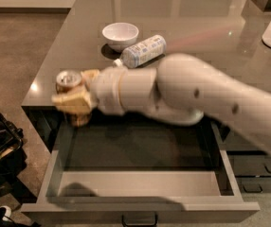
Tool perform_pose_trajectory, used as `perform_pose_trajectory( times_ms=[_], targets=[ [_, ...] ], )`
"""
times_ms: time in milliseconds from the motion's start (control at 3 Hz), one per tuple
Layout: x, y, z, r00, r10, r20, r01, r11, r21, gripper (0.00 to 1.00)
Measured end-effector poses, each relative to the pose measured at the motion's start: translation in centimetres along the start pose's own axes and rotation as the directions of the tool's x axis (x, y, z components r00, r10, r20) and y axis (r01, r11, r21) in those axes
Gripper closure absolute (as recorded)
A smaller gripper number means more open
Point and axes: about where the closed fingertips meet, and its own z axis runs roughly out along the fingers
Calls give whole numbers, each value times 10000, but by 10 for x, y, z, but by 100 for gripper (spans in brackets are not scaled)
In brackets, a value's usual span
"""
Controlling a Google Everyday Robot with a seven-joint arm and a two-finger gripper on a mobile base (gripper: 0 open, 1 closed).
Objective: Place orange can into top drawer
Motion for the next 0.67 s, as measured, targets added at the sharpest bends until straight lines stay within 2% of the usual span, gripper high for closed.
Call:
perform_pose_trajectory(
  times_ms=[333, 667],
  targets=[
    [26, 49, -3, 9995, 195, 250, -199, 9997, 143, 100],
    [56, 75, -8, 9965, 559, 621, -597, 9963, 624, 100]
  ],
)
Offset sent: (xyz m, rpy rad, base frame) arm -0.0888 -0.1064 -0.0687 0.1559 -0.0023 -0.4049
